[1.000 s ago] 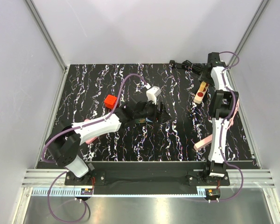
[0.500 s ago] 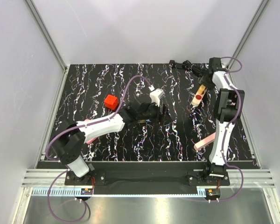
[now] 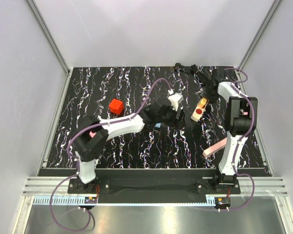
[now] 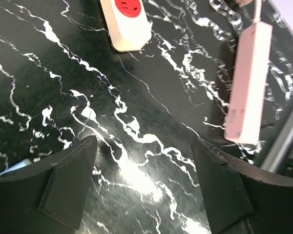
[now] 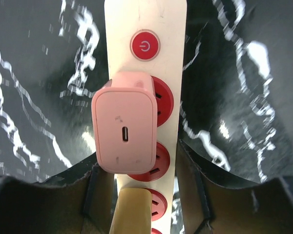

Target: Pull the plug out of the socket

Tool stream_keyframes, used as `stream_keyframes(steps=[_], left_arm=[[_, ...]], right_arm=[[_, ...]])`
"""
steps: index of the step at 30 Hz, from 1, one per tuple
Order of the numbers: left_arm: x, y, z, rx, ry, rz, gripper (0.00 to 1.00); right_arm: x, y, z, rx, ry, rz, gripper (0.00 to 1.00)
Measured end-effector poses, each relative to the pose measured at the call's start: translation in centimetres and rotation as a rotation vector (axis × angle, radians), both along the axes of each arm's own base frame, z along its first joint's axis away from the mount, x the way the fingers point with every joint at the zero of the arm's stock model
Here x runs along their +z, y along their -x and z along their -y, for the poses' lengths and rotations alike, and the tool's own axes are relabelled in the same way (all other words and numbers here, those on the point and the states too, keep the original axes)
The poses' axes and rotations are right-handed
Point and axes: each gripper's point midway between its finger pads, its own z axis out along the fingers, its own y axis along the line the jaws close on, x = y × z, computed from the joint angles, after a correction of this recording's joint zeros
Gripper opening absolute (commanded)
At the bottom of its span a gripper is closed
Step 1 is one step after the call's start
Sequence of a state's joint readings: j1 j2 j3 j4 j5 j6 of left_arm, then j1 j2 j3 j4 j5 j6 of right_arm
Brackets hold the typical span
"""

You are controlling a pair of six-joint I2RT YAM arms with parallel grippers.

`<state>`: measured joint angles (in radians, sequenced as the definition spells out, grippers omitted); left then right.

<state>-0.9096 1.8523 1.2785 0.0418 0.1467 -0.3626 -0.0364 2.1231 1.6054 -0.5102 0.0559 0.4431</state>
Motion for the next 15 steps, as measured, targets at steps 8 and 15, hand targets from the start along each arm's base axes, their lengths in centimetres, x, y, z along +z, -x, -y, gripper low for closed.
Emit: stream_keyframes(steps=[8, 15], left_arm=[[-2.1, -2.3, 3.0, 0.010, -0.075, 0.098, 0.96], [-4.2, -4.6, 4.9, 0.027, -0.145, 0.197, 0.97]], right_arm=[[-0.2, 2.1, -2.6, 0.083, -0.071, -0.024, 1.00], [1.6, 3.0, -2.5, 0.098, -0.077, 0.012, 1.00]])
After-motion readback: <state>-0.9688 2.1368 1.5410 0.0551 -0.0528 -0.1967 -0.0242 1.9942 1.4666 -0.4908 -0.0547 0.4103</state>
